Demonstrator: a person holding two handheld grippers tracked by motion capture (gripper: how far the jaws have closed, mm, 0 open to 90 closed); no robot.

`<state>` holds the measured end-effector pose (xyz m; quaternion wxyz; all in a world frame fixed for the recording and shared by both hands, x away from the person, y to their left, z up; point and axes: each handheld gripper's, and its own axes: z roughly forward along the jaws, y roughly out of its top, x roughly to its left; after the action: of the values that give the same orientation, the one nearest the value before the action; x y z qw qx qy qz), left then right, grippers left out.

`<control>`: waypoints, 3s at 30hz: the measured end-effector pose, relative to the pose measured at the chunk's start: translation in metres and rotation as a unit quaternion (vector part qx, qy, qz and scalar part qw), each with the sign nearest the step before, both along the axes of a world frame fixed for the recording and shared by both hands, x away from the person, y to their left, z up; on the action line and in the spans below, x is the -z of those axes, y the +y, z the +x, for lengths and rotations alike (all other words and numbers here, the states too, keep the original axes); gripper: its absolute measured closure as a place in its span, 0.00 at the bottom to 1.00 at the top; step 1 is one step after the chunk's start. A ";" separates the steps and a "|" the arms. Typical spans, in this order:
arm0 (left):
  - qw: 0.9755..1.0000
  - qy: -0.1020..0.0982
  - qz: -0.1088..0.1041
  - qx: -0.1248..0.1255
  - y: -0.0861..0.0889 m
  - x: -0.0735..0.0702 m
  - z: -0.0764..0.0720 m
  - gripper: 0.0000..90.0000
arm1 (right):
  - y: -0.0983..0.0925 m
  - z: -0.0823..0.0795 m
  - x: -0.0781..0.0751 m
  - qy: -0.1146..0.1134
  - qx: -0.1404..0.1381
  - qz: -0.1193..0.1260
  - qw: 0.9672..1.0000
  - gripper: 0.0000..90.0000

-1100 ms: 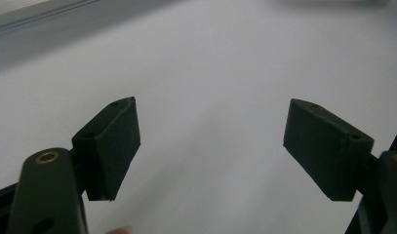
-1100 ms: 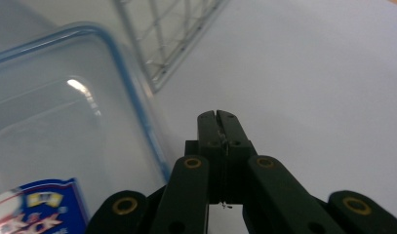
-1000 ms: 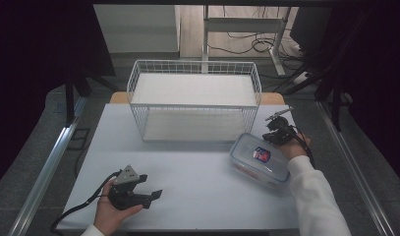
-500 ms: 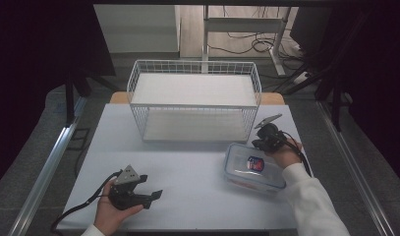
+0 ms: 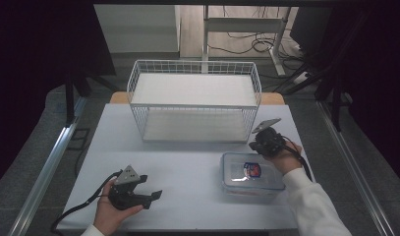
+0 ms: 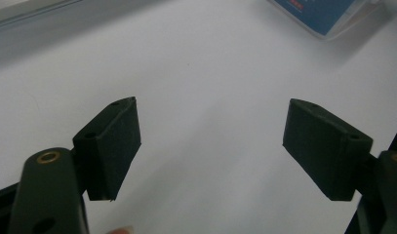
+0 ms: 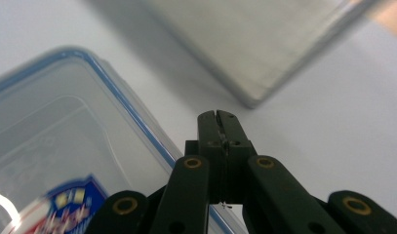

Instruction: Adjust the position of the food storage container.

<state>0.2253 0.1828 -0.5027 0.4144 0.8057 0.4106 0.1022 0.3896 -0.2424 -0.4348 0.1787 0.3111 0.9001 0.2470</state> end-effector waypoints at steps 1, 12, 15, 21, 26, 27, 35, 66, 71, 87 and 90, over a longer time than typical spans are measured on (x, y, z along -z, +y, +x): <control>1.000 0.000 0.000 0.000 0.000 0.000 0.000 0.24 | -0.009 -0.004 -0.007 -0.006 0.008 0.015 1.000 0.99; 1.000 -0.001 -0.009 -0.002 0.000 -0.001 0.000 0.24 | -0.100 -0.056 0.001 0.012 0.121 0.061 0.991 0.99; 1.000 0.004 -0.015 -0.002 0.000 -0.001 0.002 0.24 | -0.106 -0.060 0.014 0.034 0.131 0.043 0.990 0.99; 1.000 0.005 -0.019 -0.002 0.000 -0.002 0.004 0.24 | -0.099 -0.057 0.034 0.075 0.127 0.028 0.989 0.99; 1.000 0.006 -0.013 0.001 -0.001 0.000 0.003 0.24 | -0.099 -0.057 0.035 0.082 0.132 0.035 0.987 0.99; 1.000 0.006 -0.013 0.001 -0.001 0.000 0.003 0.24 | -0.099 -0.057 0.035 0.084 0.132 0.039 0.987 0.99; 1.000 0.005 -0.011 -0.004 -0.001 0.000 0.003 0.24 | -0.082 -0.056 0.037 0.093 0.109 0.054 0.988 0.99; 1.000 -0.016 0.005 -0.019 0.009 -0.007 0.004 0.24 | 0.048 -0.058 0.042 0.109 -0.013 0.037 0.993 0.99; 1.000 -0.017 0.008 -0.021 0.010 -0.007 0.005 0.24 | 0.051 -0.058 0.043 0.110 -0.019 0.041 0.993 0.99; 0.998 -0.032 0.034 -0.029 0.010 -0.005 0.001 0.24 | 0.042 -0.054 0.039 0.109 -0.017 0.083 0.990 0.99; 0.998 -0.032 0.038 -0.027 0.011 -0.006 -0.001 0.23 | 0.035 -0.054 0.035 0.092 -0.007 0.095 0.991 0.99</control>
<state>0.2242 0.1935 -0.4971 0.3933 0.8061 0.4143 0.1545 0.3360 -0.2074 -0.4702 0.0625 0.3415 0.8875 0.3031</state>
